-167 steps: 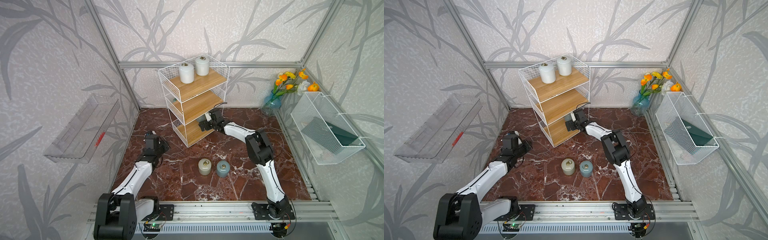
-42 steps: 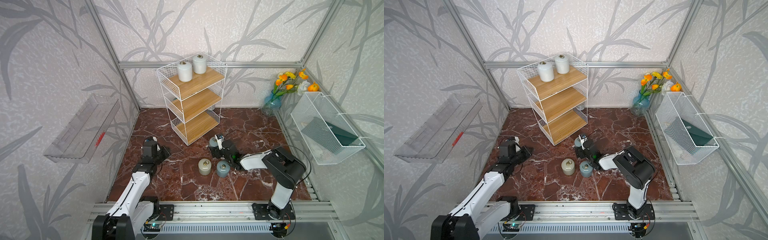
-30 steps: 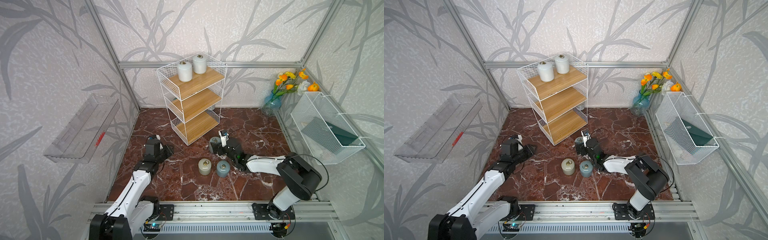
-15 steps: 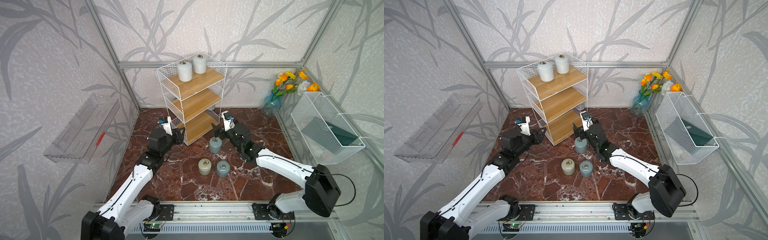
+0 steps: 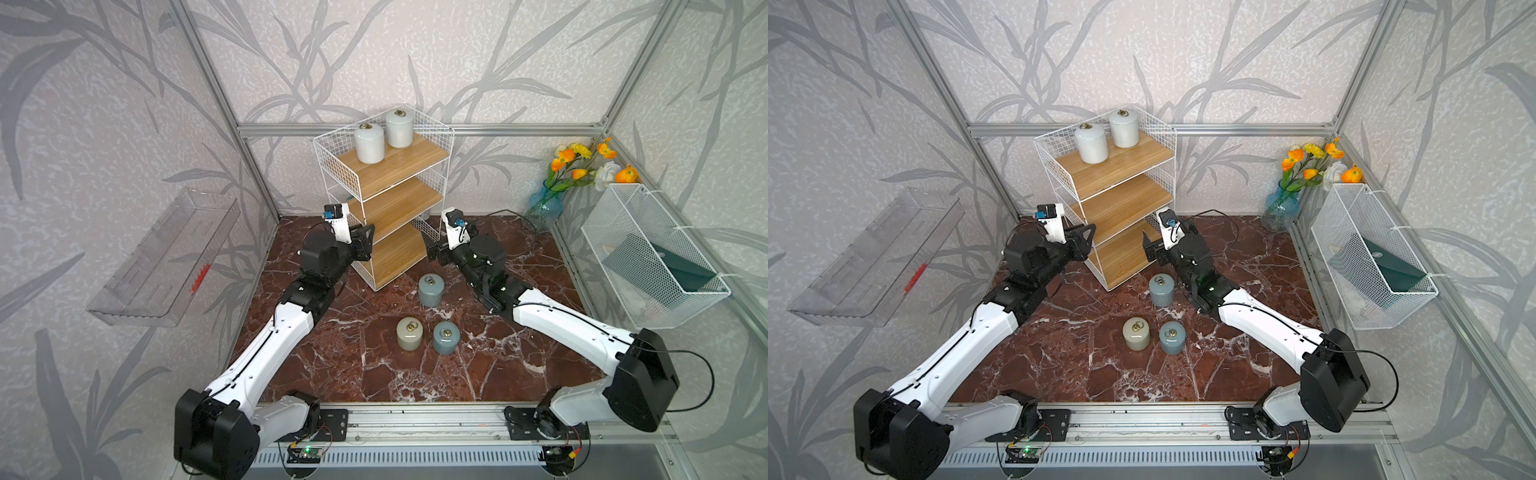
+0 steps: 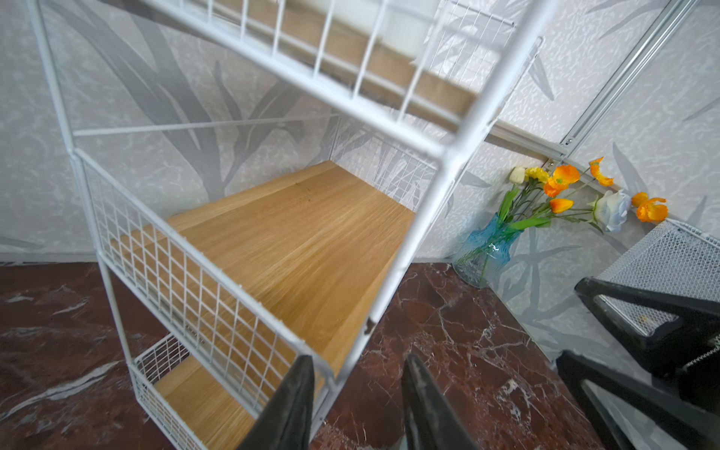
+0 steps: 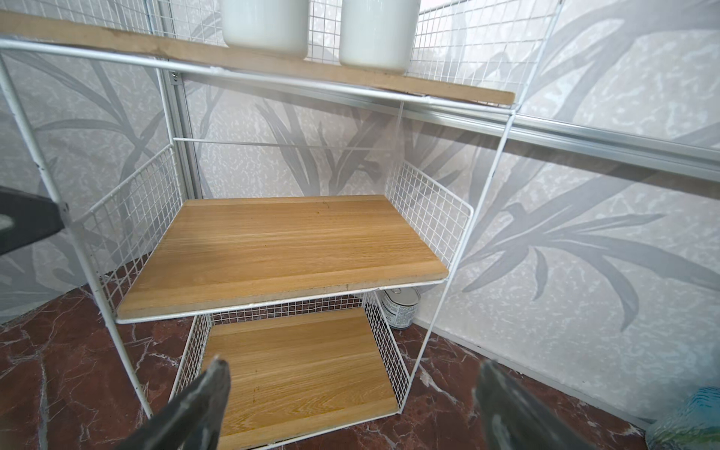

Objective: Remove the tea canisters from the shelf
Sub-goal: Move the shelf to the center of the board.

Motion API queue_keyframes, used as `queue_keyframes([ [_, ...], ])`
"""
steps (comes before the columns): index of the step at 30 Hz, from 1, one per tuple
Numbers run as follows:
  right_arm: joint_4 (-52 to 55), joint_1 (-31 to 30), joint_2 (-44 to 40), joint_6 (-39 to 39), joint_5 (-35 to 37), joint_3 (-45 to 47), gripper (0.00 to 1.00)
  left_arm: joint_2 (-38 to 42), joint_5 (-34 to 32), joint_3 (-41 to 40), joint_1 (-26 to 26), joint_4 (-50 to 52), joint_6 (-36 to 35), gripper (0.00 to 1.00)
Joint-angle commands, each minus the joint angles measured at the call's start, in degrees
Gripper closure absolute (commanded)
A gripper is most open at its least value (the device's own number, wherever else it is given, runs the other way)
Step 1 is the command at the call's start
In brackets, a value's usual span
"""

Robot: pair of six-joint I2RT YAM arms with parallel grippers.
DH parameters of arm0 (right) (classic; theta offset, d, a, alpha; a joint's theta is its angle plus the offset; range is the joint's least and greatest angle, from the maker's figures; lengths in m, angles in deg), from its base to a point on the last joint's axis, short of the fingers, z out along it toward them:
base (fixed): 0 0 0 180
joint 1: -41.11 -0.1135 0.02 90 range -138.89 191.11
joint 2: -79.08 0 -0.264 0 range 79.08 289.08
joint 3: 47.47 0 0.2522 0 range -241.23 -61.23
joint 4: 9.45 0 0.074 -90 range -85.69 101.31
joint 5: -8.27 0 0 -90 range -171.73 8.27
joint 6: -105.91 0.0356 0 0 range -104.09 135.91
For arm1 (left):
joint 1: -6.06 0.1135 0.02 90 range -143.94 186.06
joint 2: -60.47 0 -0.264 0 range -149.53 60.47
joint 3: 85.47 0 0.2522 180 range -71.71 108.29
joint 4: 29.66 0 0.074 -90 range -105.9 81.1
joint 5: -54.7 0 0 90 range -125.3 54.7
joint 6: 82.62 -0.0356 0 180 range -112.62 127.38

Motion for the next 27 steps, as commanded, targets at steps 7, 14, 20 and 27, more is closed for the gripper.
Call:
queue_keyframes([
  [7,-0.3,0.7,-0.8,-0.7,0.7,2.1,0.03,-5.1,0.6,5.6,-0.5,-2.2,-1.2,0.92],
  [14,0.0,1.0,-1.7,-1.0,0.8,2.7,0.03,-4.9,1.2,6.1,-0.8,-2.5,-0.8,1.0],
  [20,0.1,0.9,-1.8,-0.6,0.5,1.8,0.03,-1.4,0.5,5.8,-0.9,-1.3,-1.3,1.0],
  [27,0.0,1.0,-1.8,0.3,0.0,1.2,0.03,1.2,1.1,5.5,-0.9,1.9,-1.9,1.0],
])
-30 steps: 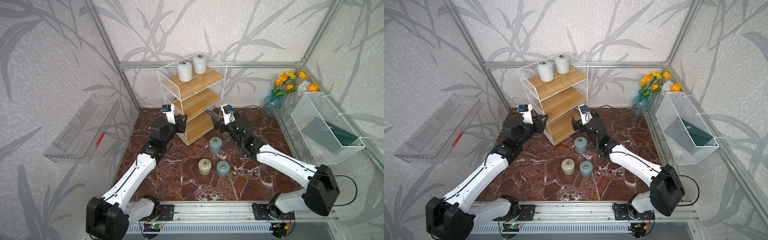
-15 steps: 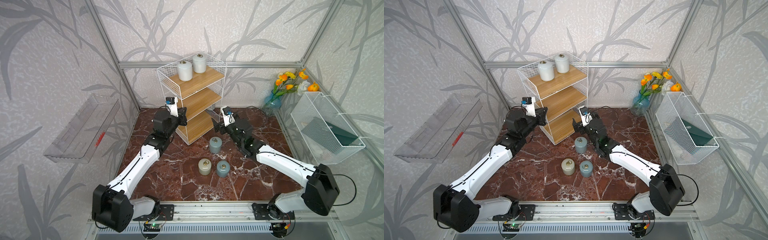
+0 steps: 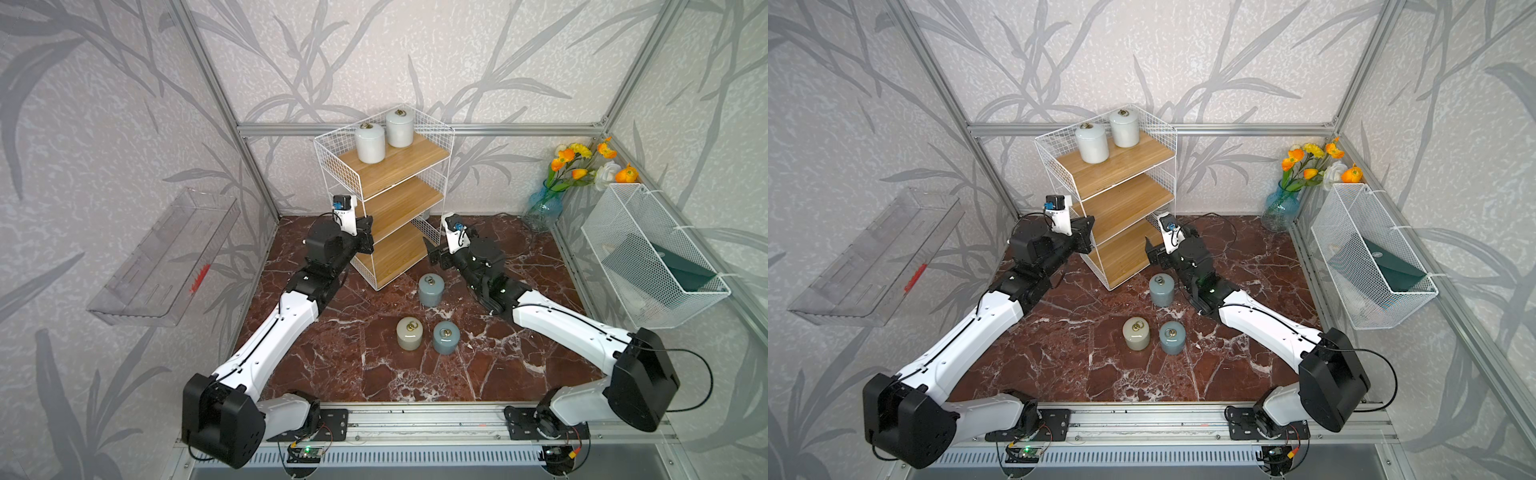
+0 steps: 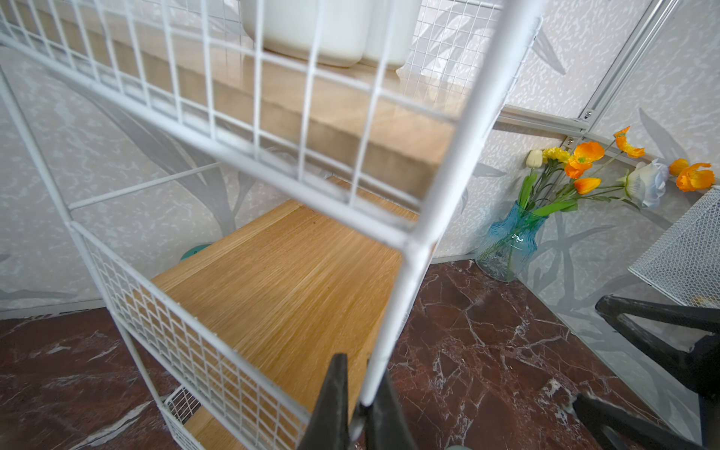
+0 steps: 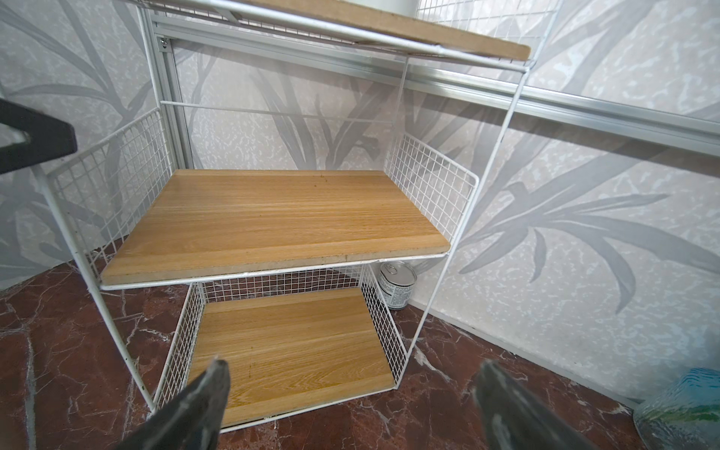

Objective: Remove the tea canisters from the shelf
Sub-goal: Move the shelf to the center of the board.

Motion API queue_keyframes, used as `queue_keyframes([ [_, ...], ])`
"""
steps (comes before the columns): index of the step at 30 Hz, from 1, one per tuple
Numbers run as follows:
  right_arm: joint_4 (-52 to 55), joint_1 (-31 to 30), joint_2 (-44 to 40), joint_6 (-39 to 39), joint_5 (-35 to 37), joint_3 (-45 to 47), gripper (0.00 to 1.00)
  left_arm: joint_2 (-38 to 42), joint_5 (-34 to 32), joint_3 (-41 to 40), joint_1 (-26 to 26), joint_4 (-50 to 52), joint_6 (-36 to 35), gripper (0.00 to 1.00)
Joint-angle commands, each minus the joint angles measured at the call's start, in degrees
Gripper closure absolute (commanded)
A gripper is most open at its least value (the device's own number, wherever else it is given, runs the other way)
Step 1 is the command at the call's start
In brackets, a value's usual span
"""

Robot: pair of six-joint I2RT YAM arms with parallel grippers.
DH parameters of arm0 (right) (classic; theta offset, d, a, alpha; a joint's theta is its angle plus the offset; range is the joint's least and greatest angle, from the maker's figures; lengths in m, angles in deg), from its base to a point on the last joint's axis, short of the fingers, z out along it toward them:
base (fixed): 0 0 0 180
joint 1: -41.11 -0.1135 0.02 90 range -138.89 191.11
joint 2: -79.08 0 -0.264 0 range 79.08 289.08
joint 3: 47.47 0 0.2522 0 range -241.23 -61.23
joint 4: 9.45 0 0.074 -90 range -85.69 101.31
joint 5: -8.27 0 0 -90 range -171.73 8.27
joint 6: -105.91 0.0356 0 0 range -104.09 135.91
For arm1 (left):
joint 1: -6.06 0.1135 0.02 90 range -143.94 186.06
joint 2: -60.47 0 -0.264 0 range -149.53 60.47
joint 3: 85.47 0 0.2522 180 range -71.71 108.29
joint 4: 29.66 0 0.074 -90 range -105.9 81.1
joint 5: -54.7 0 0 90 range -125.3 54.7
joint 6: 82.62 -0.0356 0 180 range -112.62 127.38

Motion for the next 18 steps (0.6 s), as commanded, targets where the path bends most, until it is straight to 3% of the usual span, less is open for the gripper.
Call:
queue_keyframes([
  [1,-0.5,0.3,-1.7,0.8,-0.1,-1.0,0.03,4.7,1.9,1.0,-0.3,0.2,5.1,1.0],
  [8,-0.5,0.3,-2.3,1.6,-2.1,-3.1,0.03,9.1,1.4,-0.7,-0.3,2.9,5.7,1.0],
  [18,4.3,0.2,-2.7,4.3,-7.8,-15.8,0.03,14.0,2.2,-2.6,-0.3,7.9,7.5,1.0],
])
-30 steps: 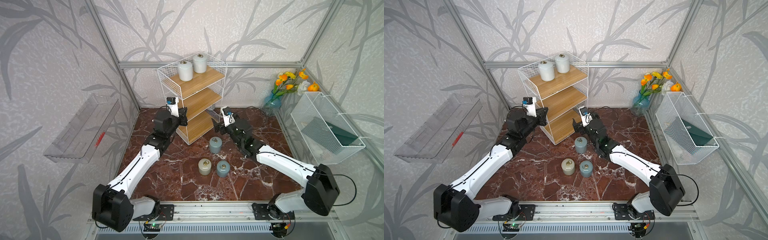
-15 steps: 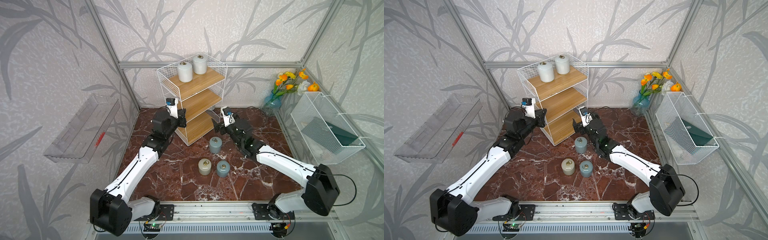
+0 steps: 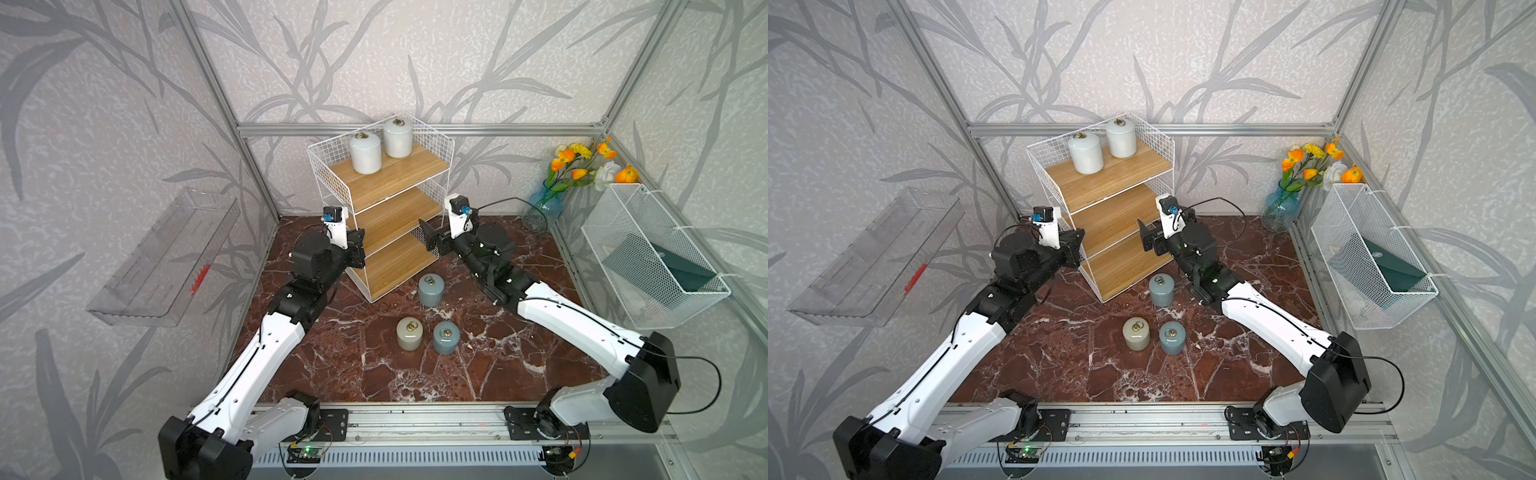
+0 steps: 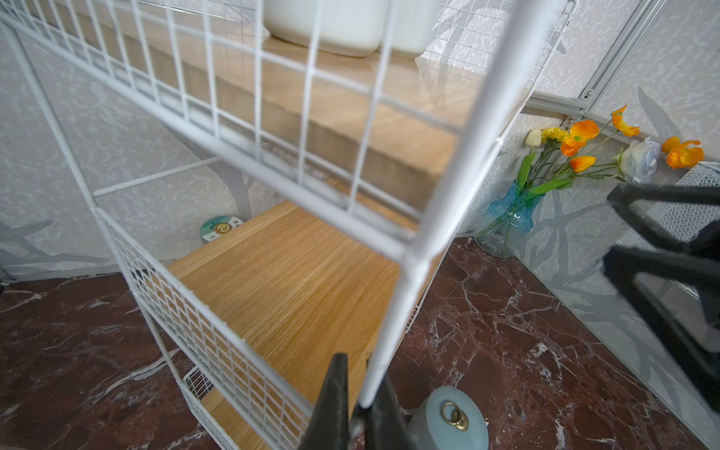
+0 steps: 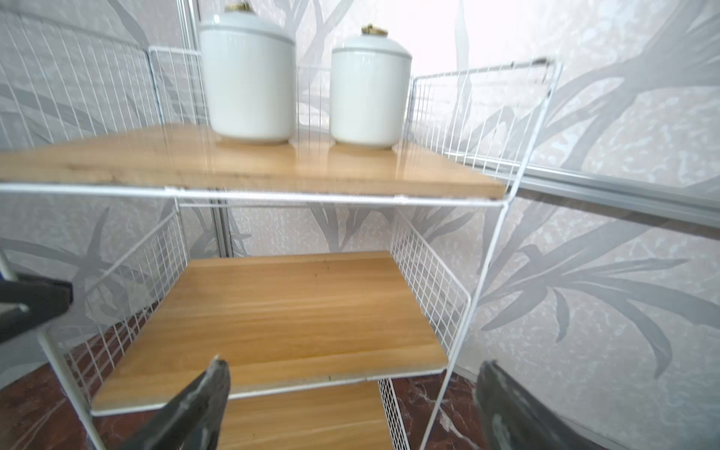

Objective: Remove the tea canisters from the shelf
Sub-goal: Move the shelf to the center of the board.

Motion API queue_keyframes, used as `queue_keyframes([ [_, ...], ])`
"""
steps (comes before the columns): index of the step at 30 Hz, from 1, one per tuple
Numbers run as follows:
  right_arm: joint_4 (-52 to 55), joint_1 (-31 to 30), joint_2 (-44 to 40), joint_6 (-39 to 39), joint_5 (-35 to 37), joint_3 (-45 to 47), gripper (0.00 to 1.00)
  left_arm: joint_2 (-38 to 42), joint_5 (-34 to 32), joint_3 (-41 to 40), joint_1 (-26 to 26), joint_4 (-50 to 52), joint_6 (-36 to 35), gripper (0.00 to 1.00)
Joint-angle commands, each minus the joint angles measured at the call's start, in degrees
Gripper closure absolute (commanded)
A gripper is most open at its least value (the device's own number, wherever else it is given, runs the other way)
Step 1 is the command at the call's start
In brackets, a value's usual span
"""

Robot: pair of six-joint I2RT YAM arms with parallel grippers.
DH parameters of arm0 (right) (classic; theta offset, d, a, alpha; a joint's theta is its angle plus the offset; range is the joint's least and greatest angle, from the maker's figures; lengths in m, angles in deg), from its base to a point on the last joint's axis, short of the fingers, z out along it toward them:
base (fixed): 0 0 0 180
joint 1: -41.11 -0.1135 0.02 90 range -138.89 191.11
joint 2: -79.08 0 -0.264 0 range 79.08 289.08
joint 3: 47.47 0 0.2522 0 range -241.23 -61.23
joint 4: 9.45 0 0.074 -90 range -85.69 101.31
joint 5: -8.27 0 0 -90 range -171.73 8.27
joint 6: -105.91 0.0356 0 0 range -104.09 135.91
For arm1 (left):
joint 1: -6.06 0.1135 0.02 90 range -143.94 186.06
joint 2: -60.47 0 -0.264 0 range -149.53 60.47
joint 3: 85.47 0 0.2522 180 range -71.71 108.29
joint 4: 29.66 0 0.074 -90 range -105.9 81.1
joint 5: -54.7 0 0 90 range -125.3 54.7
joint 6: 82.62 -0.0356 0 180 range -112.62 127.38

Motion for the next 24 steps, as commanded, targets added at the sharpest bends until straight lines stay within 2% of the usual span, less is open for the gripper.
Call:
queue_keyframes([
  [1,1.6,0.2,-2.0,1.7,-3.3,-5.6,0.02,4.4,2.4,-0.2,-0.4,-2.5,8.1,1.0],
  [6,4.9,0.0,1.5,1.7,-6.8,-14.4,0.03,7.8,2.5,-1.6,-0.4,-0.5,10.3,1.0],
  [15,10.6,-2.7,11.7,0.4,-8.3,-29.1,0.01,11.1,4.0,-3.3,-1.9,2.4,13.4,1.0],
  [21,12.7,-7.5,19.3,-8.6,-6.2,-36.4,0.01,12.2,3.7,-5.7,-3.8,2.0,15.7,1.0],
  [24,13.8,-8.5,22.4,-10.4,-5.1,-39.9,0.01,12.7,3.0,-6.0,-5.0,2.1,15.8,1.0],
])
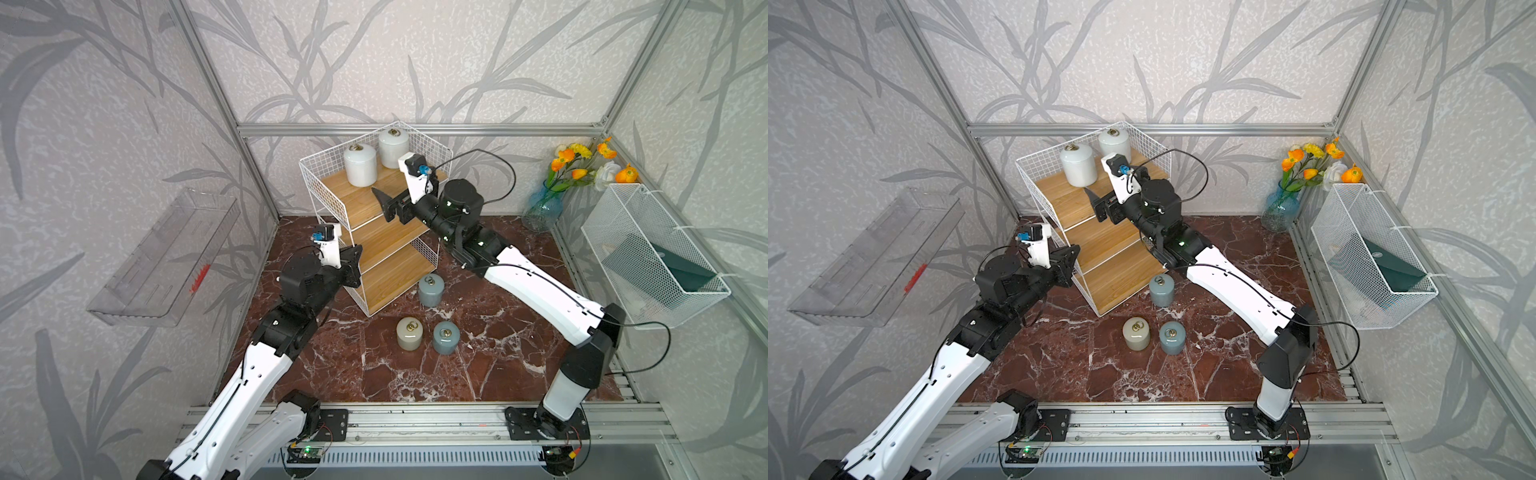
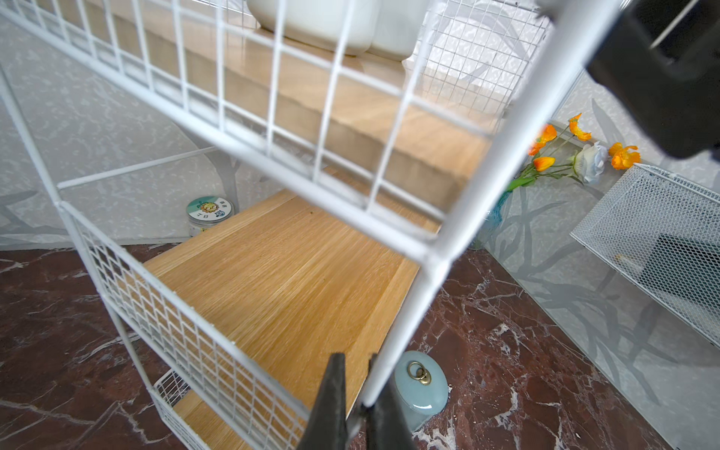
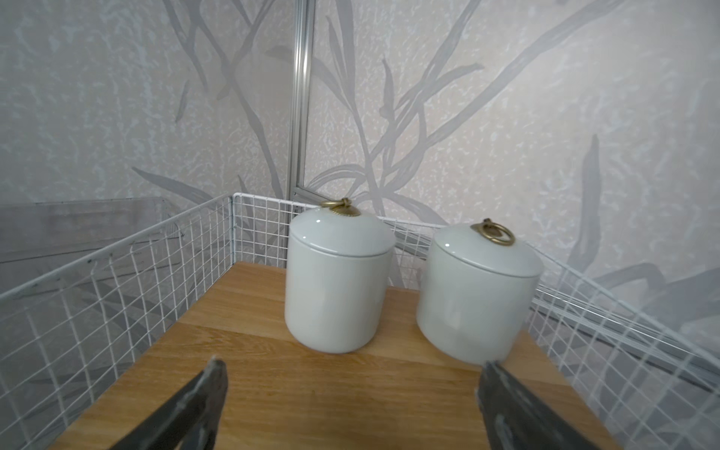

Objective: Remove the tea canisters from the shelf
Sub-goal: Move the shelf to the center of the board, then pick up the tea canister from the shelf.

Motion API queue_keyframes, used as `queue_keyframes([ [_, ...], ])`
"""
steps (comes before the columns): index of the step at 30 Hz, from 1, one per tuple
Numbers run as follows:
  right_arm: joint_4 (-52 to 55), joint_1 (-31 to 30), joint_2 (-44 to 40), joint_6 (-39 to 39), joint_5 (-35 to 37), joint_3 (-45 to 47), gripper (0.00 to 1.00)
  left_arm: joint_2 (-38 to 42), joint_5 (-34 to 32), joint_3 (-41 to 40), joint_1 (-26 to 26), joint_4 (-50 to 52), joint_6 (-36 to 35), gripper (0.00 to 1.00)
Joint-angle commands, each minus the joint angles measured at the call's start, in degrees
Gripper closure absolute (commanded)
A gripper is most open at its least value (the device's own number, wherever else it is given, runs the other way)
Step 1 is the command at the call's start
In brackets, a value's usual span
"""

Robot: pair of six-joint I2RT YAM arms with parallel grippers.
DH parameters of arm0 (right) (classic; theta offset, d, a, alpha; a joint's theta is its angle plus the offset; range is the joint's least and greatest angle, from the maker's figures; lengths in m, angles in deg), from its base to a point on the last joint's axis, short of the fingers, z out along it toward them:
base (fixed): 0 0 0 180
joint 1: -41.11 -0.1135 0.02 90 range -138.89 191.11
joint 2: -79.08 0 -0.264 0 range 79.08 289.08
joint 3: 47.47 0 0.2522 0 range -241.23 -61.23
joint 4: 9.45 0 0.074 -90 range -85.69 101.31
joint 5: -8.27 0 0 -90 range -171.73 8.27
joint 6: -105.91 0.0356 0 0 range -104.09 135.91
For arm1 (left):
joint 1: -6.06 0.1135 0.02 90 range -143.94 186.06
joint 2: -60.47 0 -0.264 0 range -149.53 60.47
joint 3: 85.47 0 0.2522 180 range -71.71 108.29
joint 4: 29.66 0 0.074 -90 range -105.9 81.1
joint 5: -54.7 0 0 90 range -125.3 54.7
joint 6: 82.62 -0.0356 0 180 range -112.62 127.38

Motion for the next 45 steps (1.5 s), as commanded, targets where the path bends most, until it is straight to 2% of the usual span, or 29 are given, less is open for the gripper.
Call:
queue_keyframes([
  [1,1.9,-1.1,2.0,-4.1,1.2,-4.5,0.01,2.4,3.5,-0.3,-2.0,-1.7,11.9,1.0],
  [2,2.2,-1.1,2.9,-4.1,1.2,-5.6,0.01,2.6,3.4,-0.4,-2.3,-1.7,11.9,0.98],
  [4,3.6,-1.1,5.3,-4.4,1.7,-9.0,0.01,3.1,3.0,-0.9,-2.7,-1.6,12.0,0.77],
  [7,5.6,-1.2,9.7,-4.8,2.0,-15.7,0.01,3.7,2.8,-1.8,-3.1,-2.1,12.0,0.58],
  [9,8.2,-1.2,13.4,-5.0,1.7,-21.3,0.01,3.9,2.7,-1.9,-3.3,-2.0,12.1,0.54],
  [15,21.3,-1.1,27.0,-4.6,0.8,-45.8,0.01,5.3,1.5,-2.9,-3.7,-1.4,12.0,0.52],
  [17,22.4,-1.2,29.2,-4.4,0.5,-49.0,0.01,5.8,1.1,-3.5,-3.7,-1.2,11.9,0.52],
  [25,21.4,-1.1,30.7,-3.6,-0.6,-48.9,0.01,6.3,0.5,-4.1,-3.8,-0.7,11.5,0.52],
  [36,21.0,0.2,34.1,3.0,-5.5,-52.7,0.0,7.2,0.5,-5.4,-3.8,-0.4,12.4,0.54],
  [38,21.4,0.2,34.6,2.8,-4.9,-53.1,0.03,7.2,0.4,-5.4,-3.9,-0.2,12.4,0.54],
  [42,21.9,0.3,34.9,2.2,-4.3,-53.1,0.14,7.0,0.2,-5.6,-3.8,-0.3,12.3,0.55],
  [45,21.6,0.3,35.0,2.6,-4.5,-53.2,0.17,6.8,0.2,-5.7,-3.8,-0.4,12.5,0.55],
])
